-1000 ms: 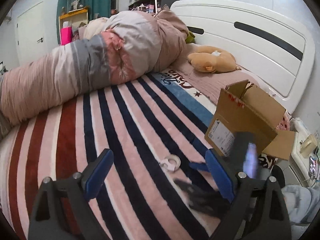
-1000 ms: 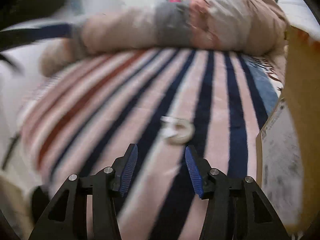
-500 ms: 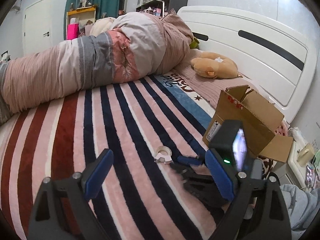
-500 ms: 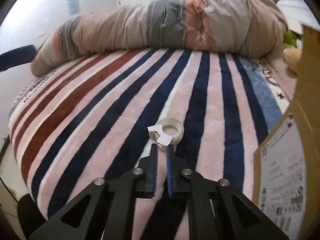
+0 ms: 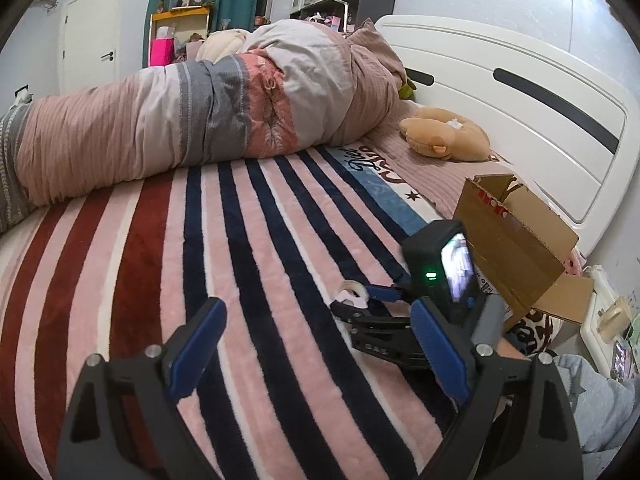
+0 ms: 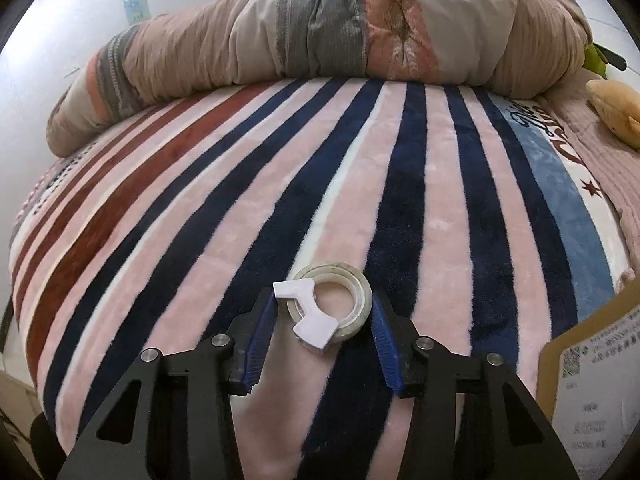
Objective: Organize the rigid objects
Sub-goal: 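Carry the tape roll over the box and release it with the right gripper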
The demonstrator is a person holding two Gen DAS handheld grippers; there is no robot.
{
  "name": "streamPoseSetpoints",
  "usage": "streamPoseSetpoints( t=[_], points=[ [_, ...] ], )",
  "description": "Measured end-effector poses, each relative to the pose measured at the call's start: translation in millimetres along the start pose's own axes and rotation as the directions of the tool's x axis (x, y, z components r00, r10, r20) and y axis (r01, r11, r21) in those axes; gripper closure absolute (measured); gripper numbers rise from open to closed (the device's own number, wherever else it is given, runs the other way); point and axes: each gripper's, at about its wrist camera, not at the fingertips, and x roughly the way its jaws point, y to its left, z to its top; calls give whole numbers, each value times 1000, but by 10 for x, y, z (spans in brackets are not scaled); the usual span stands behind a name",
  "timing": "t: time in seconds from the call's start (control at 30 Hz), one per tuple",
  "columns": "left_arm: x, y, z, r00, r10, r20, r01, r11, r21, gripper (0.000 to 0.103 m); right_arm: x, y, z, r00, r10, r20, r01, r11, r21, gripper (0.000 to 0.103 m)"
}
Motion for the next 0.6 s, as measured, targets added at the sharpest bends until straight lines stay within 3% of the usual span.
streamPoseSetpoints(
  t=[0.17, 0.4, 0.5, 0.6],
  points=[
    [-47, 65, -2, 1000, -23, 7, 23, 999, -31, 11, -501, 195, -64, 998, 46, 39, -43, 997, -63, 60],
    [-137, -86, 63, 992, -120, 46, 123, 991, -48, 11, -1858, 258, -85, 985, 56, 161, -33, 989, -143, 60],
    [-112, -294, 121, 986, -155, 59, 157, 987, -34, 10, -2316, 62, -121, 973, -22, 230, 53, 990, -128, 60],
    [-23, -576, 192, 984, -164, 69, 165, 986, -7, 2, -2577, -348, -188, 950, -176, 259, 197, 979, -55, 60]
  ],
)
